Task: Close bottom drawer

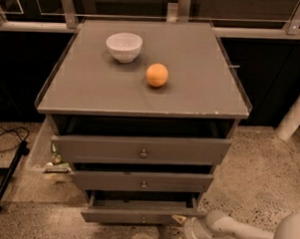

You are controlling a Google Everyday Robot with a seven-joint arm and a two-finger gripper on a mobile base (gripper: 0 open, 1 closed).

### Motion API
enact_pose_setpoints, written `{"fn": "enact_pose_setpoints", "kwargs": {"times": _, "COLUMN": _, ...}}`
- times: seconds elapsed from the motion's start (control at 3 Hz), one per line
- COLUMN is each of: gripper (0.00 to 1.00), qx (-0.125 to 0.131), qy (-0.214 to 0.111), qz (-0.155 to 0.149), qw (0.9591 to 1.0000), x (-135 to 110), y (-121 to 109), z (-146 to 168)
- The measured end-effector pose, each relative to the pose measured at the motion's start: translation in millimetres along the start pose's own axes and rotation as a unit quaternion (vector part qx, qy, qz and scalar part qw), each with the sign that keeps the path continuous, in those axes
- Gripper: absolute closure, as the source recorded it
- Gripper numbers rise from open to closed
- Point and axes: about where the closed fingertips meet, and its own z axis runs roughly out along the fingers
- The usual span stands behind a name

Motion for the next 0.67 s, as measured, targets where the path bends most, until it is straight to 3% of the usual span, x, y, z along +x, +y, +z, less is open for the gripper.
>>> {"fn": "enact_pose_setpoints", "kwargs": {"times": 0.33, "gripper": 0.42, "qx": 0.008, "qy": 0.002, "qz": -0.027, "qw": 0.9996, "x": -10.8, "y": -57.0, "z": -3.0}}
{"fn": "enact_pose_setpoints", "kwargs": {"times": 0.67, "gripper": 0.39, "qx": 0.021, "qy": 0.019, "qz": -0.042, "qw": 0.9987, "x": -9.8, "y": -114.4, "z": 1.4}}
